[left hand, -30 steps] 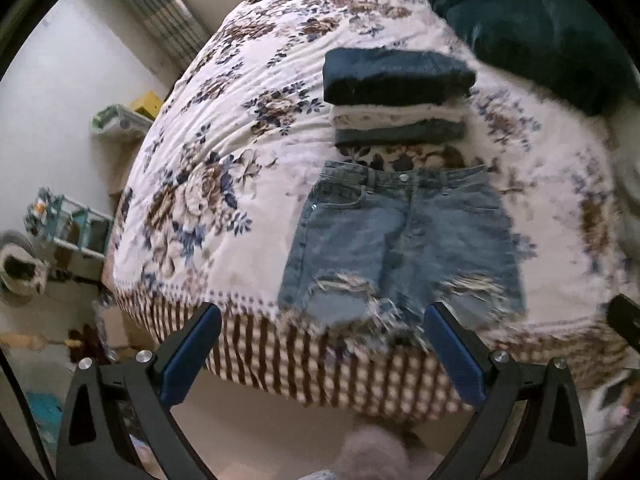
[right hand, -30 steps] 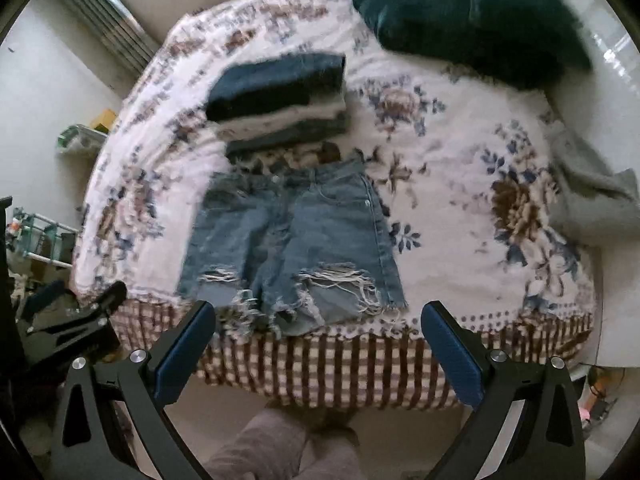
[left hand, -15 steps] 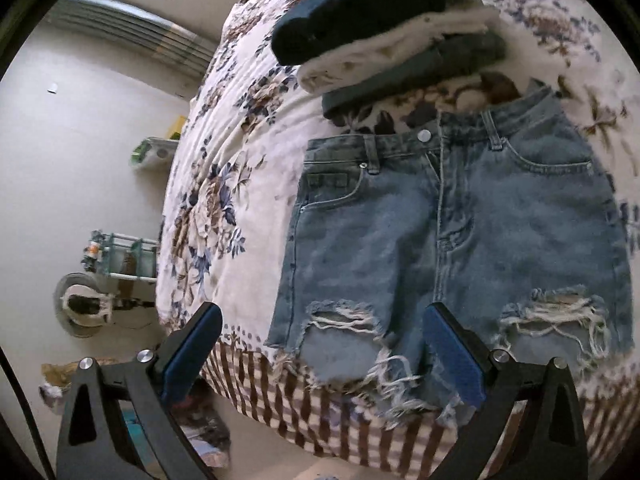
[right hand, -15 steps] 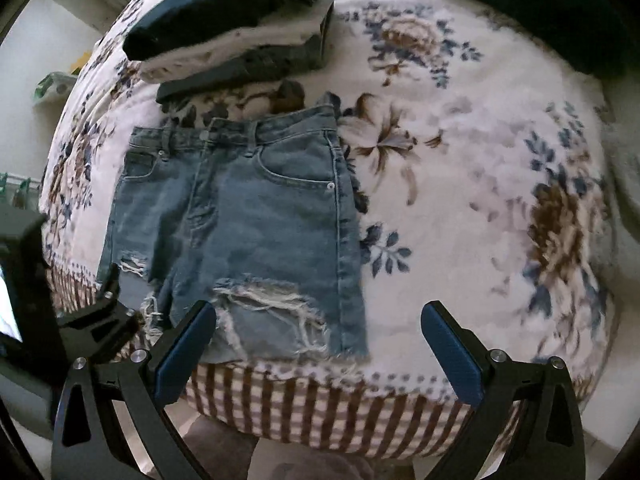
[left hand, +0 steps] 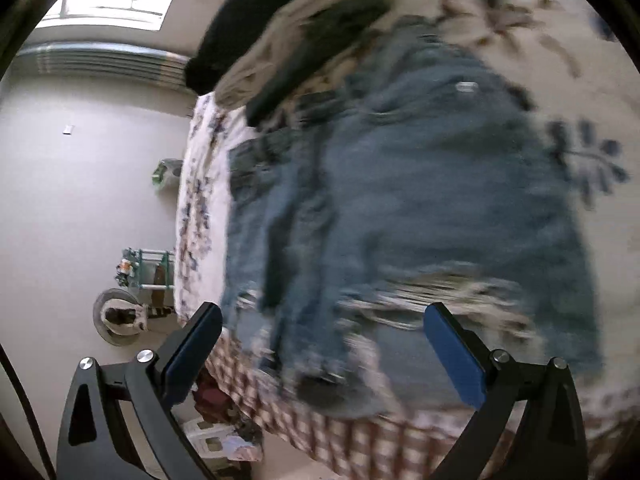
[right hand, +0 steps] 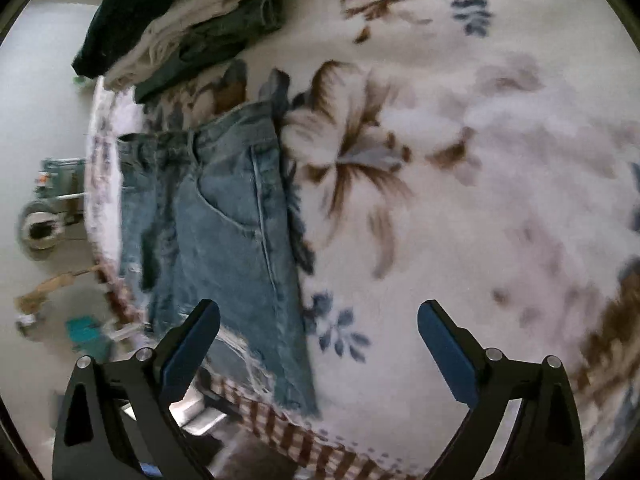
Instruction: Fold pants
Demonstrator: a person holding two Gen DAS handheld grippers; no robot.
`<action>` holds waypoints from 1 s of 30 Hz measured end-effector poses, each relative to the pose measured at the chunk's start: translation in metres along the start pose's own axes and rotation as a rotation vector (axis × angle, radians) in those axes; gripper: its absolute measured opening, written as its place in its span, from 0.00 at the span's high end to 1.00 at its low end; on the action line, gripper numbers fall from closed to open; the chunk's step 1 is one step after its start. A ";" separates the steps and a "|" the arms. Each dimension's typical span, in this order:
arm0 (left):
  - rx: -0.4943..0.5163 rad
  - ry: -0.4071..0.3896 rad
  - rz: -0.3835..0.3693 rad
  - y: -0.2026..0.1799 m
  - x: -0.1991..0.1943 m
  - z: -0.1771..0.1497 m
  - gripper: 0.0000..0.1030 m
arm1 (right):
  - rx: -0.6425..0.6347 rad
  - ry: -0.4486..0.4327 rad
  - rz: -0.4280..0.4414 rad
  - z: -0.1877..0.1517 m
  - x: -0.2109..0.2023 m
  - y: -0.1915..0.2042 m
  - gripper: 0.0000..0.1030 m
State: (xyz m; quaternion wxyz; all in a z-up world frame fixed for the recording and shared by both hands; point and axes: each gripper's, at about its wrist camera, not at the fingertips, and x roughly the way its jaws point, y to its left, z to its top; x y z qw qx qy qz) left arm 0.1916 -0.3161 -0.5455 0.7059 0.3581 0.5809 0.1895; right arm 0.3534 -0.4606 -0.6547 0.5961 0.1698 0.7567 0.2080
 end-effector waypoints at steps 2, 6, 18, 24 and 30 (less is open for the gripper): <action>-0.008 0.012 -0.029 -0.013 -0.009 -0.001 0.00 | -0.024 0.018 0.051 0.013 0.006 -0.004 0.14; 0.001 0.029 -0.079 -0.047 -0.022 -0.001 0.00 | -0.093 0.065 0.110 0.037 0.024 0.002 0.34; -0.004 0.061 -0.091 -0.095 -0.012 -0.001 0.02 | -0.133 0.174 0.205 0.077 0.070 0.032 0.36; -0.018 0.047 -0.188 -0.102 -0.028 -0.010 0.02 | -0.131 0.171 0.213 0.080 0.074 0.037 0.35; -0.018 0.026 -0.266 -0.104 -0.011 -0.004 0.26 | -0.111 0.174 0.203 0.079 0.081 0.037 0.36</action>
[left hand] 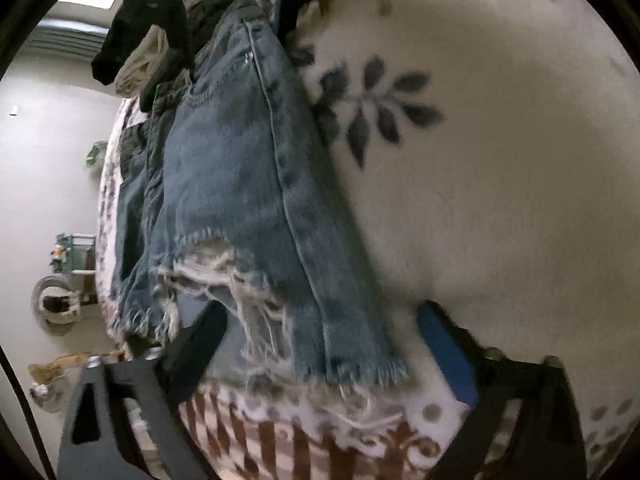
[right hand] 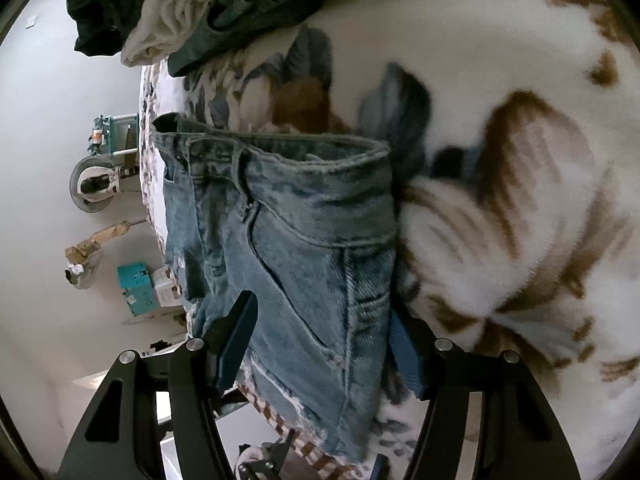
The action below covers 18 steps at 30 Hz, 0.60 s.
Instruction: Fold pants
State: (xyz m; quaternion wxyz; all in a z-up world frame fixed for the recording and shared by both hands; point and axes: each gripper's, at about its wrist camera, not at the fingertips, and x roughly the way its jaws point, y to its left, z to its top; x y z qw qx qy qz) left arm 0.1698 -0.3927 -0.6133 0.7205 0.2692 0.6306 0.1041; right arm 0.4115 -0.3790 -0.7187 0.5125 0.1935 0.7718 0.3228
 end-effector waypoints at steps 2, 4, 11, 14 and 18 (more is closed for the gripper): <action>-0.003 -0.018 -0.026 0.005 -0.004 0.001 0.89 | -0.008 -0.016 -0.013 0.001 0.002 0.002 0.46; -0.010 -0.037 -0.042 0.011 -0.006 0.000 0.94 | -0.025 -0.034 -0.088 0.000 0.004 0.002 0.74; -0.091 -0.090 -0.055 0.064 -0.031 -0.007 0.96 | -0.038 -0.079 -0.160 -0.011 -0.013 0.026 0.87; -0.152 -0.110 -0.060 0.096 -0.050 -0.010 0.96 | -0.045 -0.091 -0.153 -0.014 -0.026 0.054 0.87; -0.238 -0.134 -0.056 0.152 -0.066 -0.016 0.96 | -0.068 -0.107 -0.156 -0.015 -0.040 0.097 0.88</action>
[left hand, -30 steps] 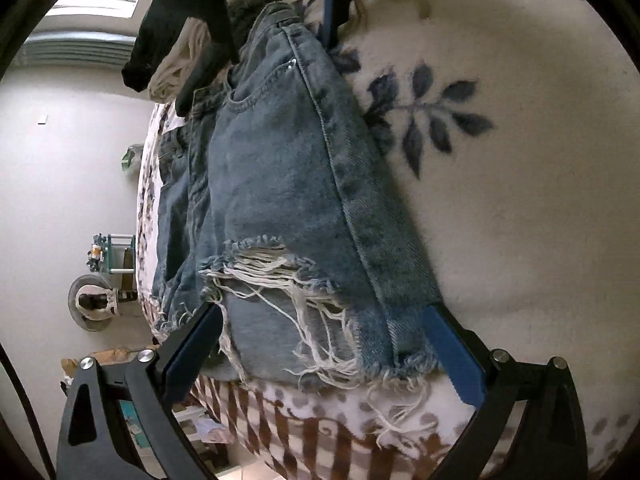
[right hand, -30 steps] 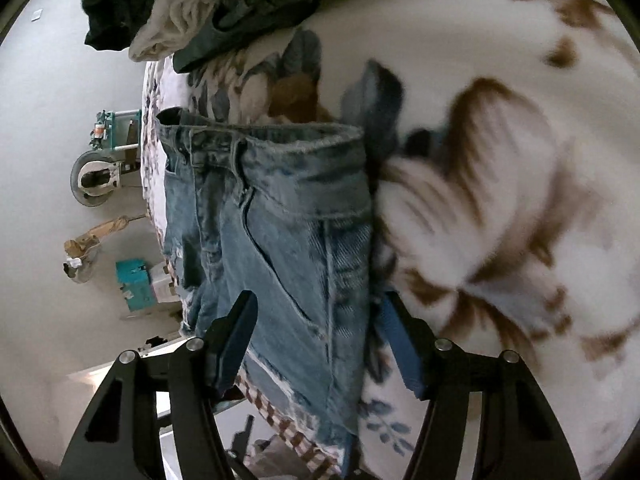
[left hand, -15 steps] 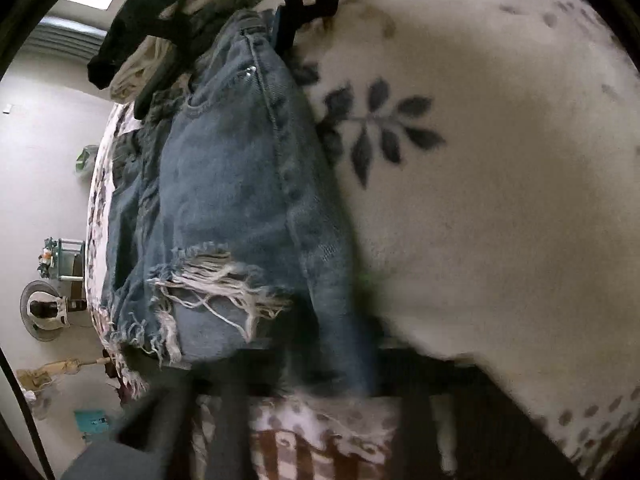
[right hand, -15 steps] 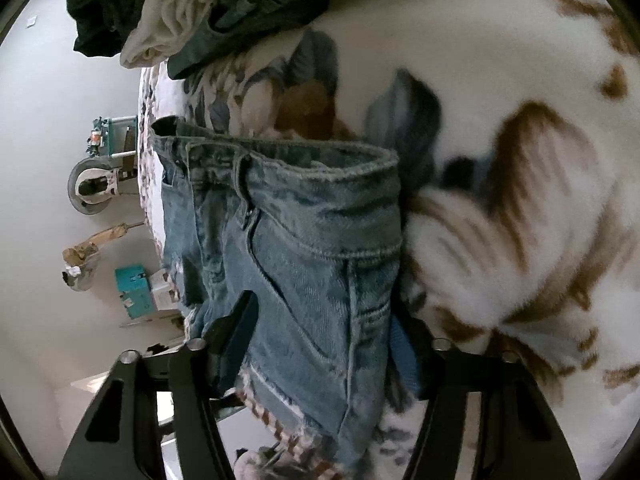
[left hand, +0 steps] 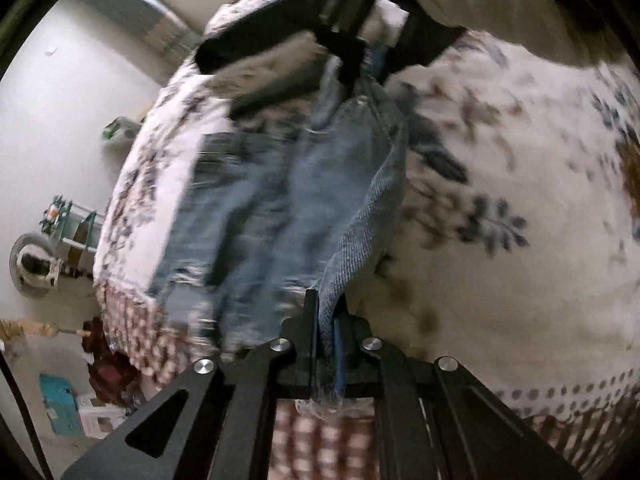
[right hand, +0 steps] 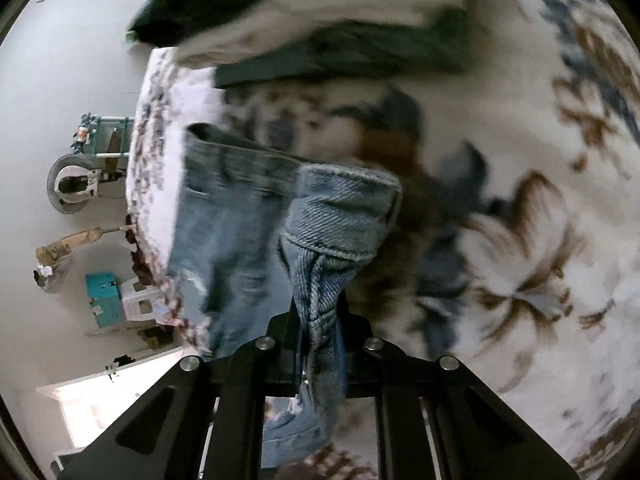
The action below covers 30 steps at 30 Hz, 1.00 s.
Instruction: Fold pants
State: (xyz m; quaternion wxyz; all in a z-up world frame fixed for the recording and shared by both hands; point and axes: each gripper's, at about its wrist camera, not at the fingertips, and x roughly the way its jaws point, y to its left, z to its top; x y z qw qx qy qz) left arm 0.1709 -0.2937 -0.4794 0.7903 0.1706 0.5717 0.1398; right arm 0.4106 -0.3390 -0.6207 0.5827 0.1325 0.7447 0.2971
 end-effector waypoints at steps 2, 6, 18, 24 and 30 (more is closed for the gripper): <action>-0.047 -0.003 0.004 0.031 -0.001 0.001 0.96 | -0.004 -0.007 0.006 0.004 -0.004 0.024 0.88; -0.129 0.001 0.019 0.097 0.007 0.002 0.96 | -0.022 -0.016 0.002 0.020 0.000 0.088 0.88; -0.232 0.069 0.051 0.246 0.112 -0.024 0.96 | -0.143 0.061 -0.172 0.092 0.138 0.250 0.88; -0.233 0.139 0.053 0.276 0.185 -0.035 0.90 | -0.124 0.126 -0.303 0.116 0.214 0.262 0.86; -0.233 0.037 0.212 0.287 0.170 -0.040 0.18 | -0.077 0.164 -0.165 0.121 0.208 0.260 0.26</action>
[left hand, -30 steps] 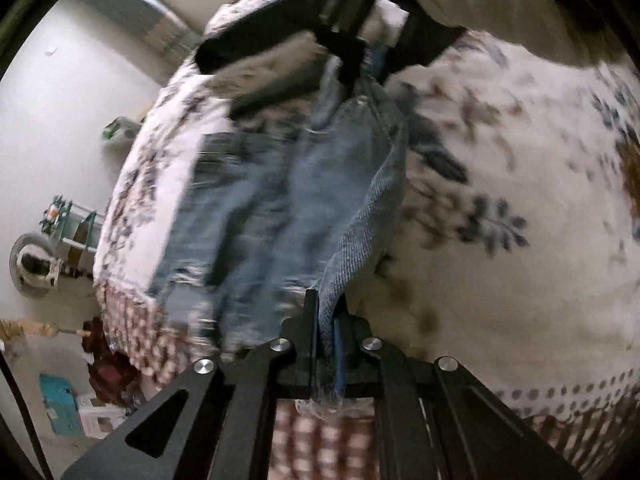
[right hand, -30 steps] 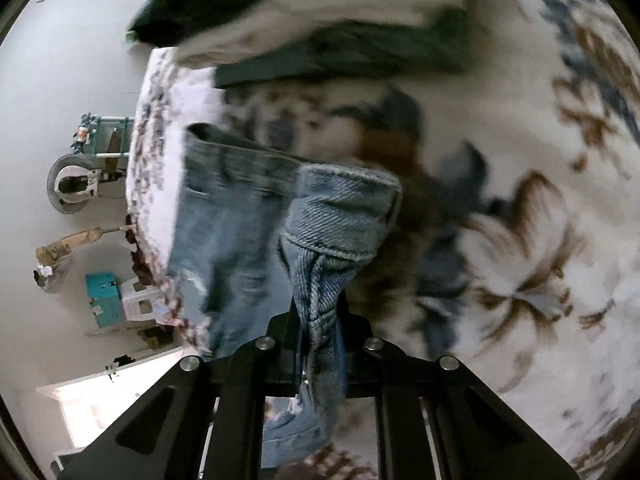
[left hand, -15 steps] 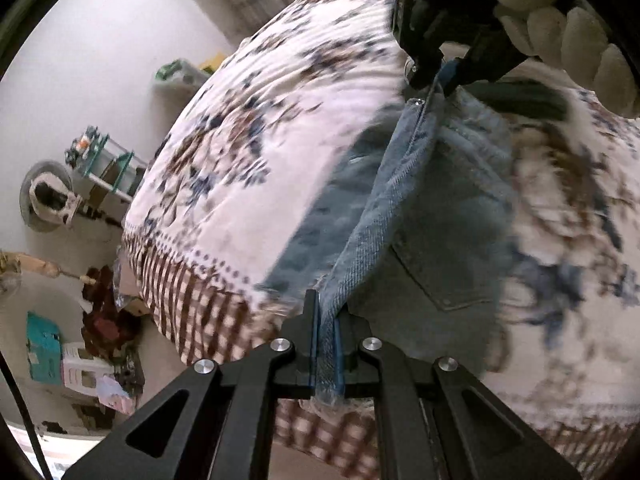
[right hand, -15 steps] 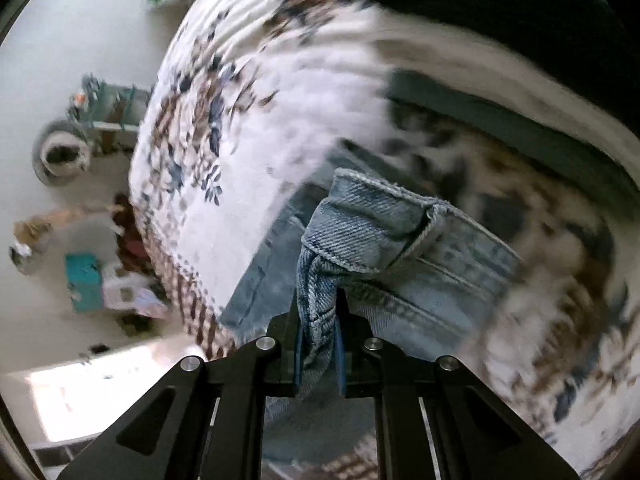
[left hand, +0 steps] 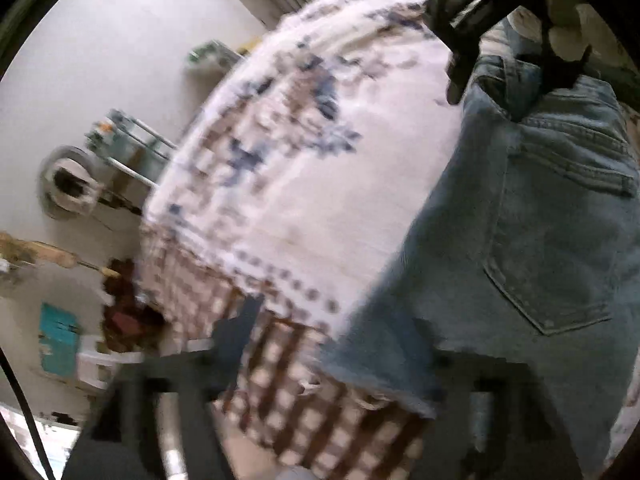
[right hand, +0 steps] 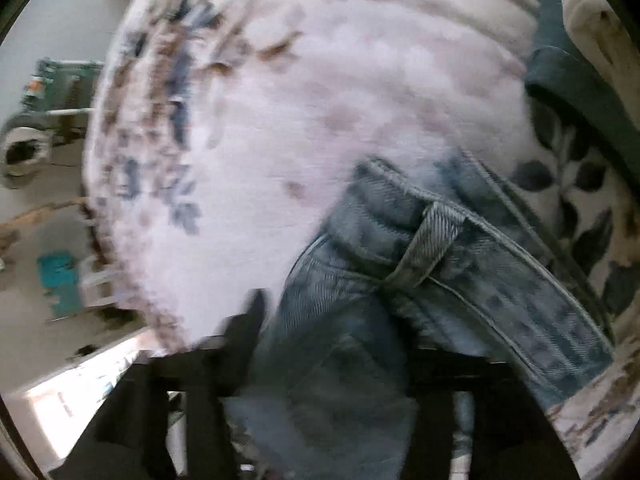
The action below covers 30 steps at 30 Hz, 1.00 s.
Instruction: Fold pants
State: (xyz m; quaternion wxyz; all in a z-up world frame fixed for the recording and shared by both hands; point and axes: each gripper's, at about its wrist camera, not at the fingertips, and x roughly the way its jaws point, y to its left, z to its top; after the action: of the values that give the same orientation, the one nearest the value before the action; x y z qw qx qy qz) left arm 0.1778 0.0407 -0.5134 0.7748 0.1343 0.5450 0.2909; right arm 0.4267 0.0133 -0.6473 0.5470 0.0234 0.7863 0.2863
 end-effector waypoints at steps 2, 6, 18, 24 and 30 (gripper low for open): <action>0.035 -0.030 0.051 -0.004 -0.014 0.000 0.11 | -0.027 -0.006 0.023 -0.008 -0.013 0.002 0.20; 0.137 -0.097 0.088 -0.033 -0.058 -0.005 0.11 | -0.054 -0.021 0.031 -0.034 -0.041 -0.010 0.20; 0.475 -0.152 0.105 -0.185 -0.099 -0.039 0.11 | 0.056 -0.040 0.071 -0.093 -0.063 -0.128 0.20; 0.545 -0.087 0.100 -0.210 -0.062 -0.042 0.11 | 0.090 -0.022 0.114 -0.083 -0.037 -0.165 0.20; 0.553 -0.053 0.018 -0.201 -0.049 -0.036 0.71 | 0.103 -0.094 0.224 -0.062 -0.020 -0.179 0.40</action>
State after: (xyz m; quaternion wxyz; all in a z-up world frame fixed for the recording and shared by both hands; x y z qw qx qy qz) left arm 0.1941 -0.1524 -0.5949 0.7203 0.3529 0.5819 0.1342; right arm 0.4296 -0.1692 -0.7006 0.5459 0.1526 0.7659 0.3036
